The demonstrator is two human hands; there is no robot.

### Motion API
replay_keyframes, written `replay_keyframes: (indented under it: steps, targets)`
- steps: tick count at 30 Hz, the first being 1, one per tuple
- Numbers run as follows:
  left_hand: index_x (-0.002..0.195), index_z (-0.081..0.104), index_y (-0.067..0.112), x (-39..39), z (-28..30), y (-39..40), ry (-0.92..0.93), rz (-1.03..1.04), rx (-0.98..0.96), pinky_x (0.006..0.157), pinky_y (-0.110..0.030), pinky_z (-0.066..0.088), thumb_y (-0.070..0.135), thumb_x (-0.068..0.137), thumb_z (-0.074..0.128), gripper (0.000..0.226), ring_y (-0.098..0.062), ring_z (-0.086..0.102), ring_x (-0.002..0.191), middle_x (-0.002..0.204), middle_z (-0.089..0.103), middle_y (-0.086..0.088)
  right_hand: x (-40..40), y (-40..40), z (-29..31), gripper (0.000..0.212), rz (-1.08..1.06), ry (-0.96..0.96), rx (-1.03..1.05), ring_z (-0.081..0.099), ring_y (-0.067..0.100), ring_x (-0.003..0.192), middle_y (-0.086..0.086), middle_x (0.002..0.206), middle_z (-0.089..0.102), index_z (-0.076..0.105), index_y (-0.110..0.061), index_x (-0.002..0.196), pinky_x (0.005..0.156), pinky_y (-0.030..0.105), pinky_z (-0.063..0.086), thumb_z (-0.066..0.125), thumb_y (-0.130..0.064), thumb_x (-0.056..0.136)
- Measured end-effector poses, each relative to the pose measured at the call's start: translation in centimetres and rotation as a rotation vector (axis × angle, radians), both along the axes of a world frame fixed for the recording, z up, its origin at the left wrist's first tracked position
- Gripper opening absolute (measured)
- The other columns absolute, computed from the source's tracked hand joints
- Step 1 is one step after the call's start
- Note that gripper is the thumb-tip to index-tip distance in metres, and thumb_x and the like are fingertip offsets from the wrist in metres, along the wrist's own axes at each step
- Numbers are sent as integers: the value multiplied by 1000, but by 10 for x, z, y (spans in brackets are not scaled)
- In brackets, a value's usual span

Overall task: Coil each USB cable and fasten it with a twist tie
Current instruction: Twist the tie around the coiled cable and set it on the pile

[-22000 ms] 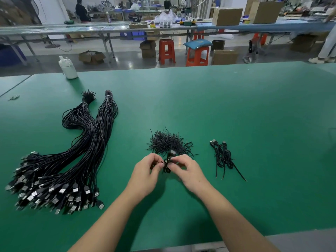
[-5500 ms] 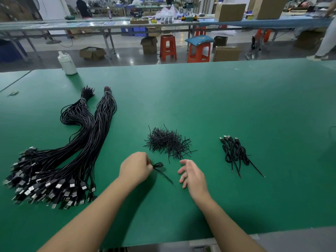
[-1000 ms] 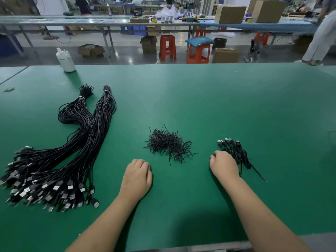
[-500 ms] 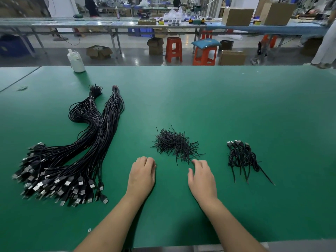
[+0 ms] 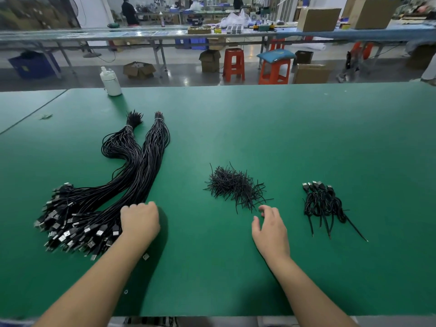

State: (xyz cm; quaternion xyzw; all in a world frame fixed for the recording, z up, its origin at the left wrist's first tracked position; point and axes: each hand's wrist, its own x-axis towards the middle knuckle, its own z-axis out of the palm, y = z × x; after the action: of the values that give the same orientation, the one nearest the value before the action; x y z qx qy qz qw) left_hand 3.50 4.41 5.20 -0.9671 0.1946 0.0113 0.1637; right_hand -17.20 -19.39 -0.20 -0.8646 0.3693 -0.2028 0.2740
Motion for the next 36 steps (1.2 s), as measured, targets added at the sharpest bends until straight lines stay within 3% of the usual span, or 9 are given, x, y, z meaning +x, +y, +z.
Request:
replay_keyframes:
  steps: [3,8,13,16,21,26,30,32,36]
  targets:
    - [107,50,20,2,1,7,79,42,81,56,-29,33,14,88,48,20,-20,56,75,102,62,3,-1,0,1,35,-2,-12,14,54,11,101,-5,115,52,51,-14,131,87,31,49,51,-27,99]
    - [109,45,21,-1,2,12,27,5,48,62,-32,37,18,88,52,22,-21,57,95,108,53,-1,-2,-1,0,34,4,-17,17,54,11,100,-5,113,52,52,-14,131,86,31,49,52,-26,99]
    - [97,44,20,8,5,19,64,24,51,48,-26,32,10,90,48,13,-16,50,63,77,49,7,-2,0,1,35,6,-16,27,54,11,100,-6,112,52,52,-14,131,87,32,50,52,-27,99]
    - [103,46,20,9,5,19,80,30,9,50,-27,33,12,93,47,13,-18,52,68,84,55,5,-2,0,1,35,9,-20,26,54,11,100,-7,110,51,53,-14,130,88,33,50,53,-28,98]
    - [102,57,18,7,8,6,199,-36,-251,58,-27,43,24,95,46,15,-19,60,72,88,62,1,-2,0,1,35,10,-27,30,53,10,100,-8,109,51,53,-16,130,88,33,50,52,-32,98]
    - [99,72,19,-11,15,-29,459,-108,-720,42,-16,35,12,94,47,26,0,46,40,74,68,4,-1,0,3,34,15,-32,47,54,10,98,-8,107,51,54,-17,129,87,34,51,50,-34,99]
    - [115,66,18,-31,20,-47,262,-440,-616,84,-31,49,13,97,47,26,-20,64,97,110,67,1,-3,0,4,33,15,-38,56,54,9,97,-9,105,52,54,-18,128,87,34,51,50,-33,99]
    - [110,64,20,-40,23,-50,138,-568,-491,81,-36,50,23,99,48,20,-23,62,98,103,65,2,-4,0,3,33,14,-39,62,54,9,97,-9,105,52,54,-18,128,88,34,51,50,-33,99]
    - [78,70,18,-68,29,-52,-110,-939,-536,54,-29,48,29,86,73,14,-21,59,68,71,58,2,-4,1,4,32,17,-45,67,54,8,94,-10,104,51,54,-20,127,85,33,51,50,-35,99]
